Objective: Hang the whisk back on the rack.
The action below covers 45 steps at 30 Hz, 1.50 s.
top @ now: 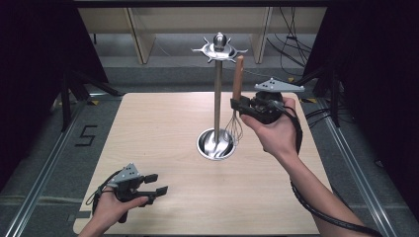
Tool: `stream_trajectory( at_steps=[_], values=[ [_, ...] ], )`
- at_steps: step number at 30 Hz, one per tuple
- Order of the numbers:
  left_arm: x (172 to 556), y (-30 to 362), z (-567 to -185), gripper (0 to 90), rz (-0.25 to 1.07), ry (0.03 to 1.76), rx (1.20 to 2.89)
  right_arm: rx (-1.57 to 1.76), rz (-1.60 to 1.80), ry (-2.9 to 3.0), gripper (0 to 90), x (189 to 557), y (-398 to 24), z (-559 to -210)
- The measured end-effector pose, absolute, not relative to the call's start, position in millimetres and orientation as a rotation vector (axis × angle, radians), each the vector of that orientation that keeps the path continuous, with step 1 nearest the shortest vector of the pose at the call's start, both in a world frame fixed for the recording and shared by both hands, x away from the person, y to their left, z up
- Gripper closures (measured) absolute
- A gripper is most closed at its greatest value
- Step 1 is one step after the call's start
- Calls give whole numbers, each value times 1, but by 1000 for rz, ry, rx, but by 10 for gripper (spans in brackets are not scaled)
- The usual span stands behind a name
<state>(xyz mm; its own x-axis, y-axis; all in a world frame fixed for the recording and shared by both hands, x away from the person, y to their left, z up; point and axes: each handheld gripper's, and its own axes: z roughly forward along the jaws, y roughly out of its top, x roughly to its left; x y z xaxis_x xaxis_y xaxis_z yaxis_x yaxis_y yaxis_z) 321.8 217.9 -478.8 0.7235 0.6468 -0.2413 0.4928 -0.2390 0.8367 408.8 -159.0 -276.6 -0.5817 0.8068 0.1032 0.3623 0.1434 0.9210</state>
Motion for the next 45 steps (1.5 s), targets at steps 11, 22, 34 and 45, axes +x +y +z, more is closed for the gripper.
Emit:
stream_trajectory(
  at_steps=[11, 22, 34, 45],
  values=[
    [322, 218, -479, 342, 187, 881, 1891, 1130, 1426, 2020, 707, 412, -156, -275],
    [322, 218, -479, 342, 184, 873, 1893, 1125, 1415, 2014, 707, 415, -153, -274],
    [321, 217, -479, 342, 174, 889, 1884, 1133, 1408, 2016, 707, 418, -149, -274],
    [322, 218, -478, 342, 182, 868, 1892, 1174, 1402, 2020, 707, 421, -143, -274]
  ],
)
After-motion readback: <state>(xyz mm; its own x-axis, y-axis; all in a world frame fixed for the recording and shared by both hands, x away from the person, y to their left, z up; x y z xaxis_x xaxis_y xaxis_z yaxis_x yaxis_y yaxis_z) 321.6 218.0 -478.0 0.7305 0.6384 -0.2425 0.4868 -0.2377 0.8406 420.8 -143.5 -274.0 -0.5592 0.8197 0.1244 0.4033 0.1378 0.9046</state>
